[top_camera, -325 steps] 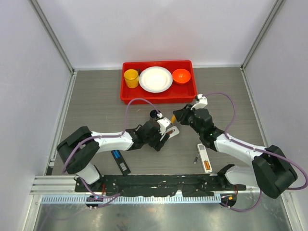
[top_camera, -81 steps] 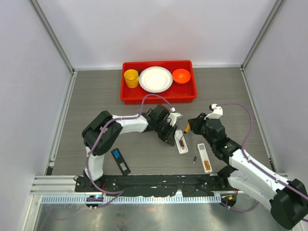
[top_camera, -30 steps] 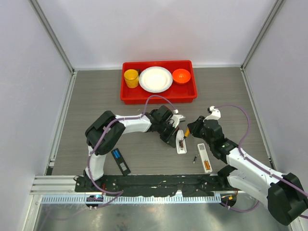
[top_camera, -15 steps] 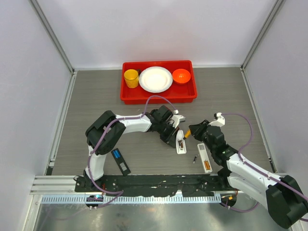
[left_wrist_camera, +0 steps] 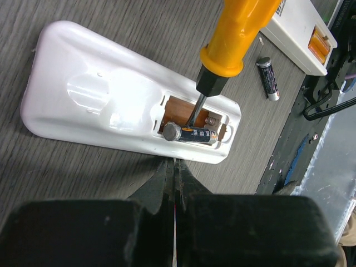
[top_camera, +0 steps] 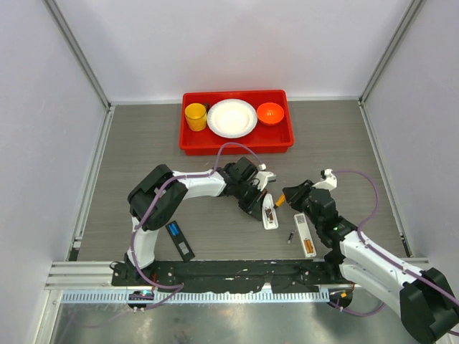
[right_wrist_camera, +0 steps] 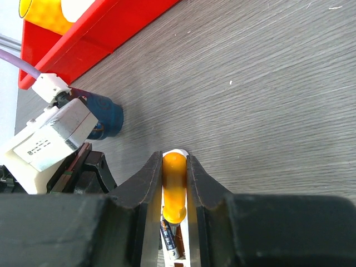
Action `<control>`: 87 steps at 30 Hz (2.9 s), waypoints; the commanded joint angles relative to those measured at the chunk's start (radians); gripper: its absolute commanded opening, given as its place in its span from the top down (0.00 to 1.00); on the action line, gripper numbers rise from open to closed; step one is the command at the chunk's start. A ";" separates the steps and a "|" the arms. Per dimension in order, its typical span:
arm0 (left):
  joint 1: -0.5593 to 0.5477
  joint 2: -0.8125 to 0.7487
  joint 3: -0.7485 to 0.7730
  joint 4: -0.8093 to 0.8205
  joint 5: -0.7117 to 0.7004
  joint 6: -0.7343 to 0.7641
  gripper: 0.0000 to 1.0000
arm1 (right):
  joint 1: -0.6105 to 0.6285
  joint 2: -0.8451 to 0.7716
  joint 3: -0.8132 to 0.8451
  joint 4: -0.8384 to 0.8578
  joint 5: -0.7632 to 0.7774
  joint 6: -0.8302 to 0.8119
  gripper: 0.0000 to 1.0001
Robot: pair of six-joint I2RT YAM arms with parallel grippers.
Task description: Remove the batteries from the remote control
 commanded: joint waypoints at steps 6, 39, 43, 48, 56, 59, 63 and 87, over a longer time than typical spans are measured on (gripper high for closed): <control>-0.009 0.033 0.020 -0.037 -0.034 0.013 1.00 | 0.002 0.059 0.098 0.000 -0.065 -0.001 0.99; -0.009 0.062 0.045 -0.075 -0.073 0.008 1.00 | 0.031 0.185 0.260 -0.117 -0.096 -0.089 0.99; -0.011 0.065 0.048 -0.077 -0.073 0.008 1.00 | 0.034 0.182 0.276 -0.128 -0.070 -0.106 0.99; -0.009 0.069 0.051 -0.080 -0.076 0.008 1.00 | 0.037 0.198 0.290 -0.108 -0.050 -0.110 0.99; -0.011 0.071 0.053 -0.089 -0.100 0.011 1.00 | 0.045 0.242 0.337 -0.079 -0.041 -0.123 0.99; -0.009 0.065 0.051 -0.095 -0.134 0.011 1.00 | 0.049 0.253 0.342 -0.066 -0.038 -0.129 0.99; -0.009 0.051 0.042 -0.097 -0.185 0.013 1.00 | 0.055 0.279 0.349 -0.057 -0.029 -0.139 0.99; 0.008 -0.059 -0.026 -0.108 -0.389 0.063 1.00 | 0.085 0.293 0.365 -0.095 0.017 -0.179 0.99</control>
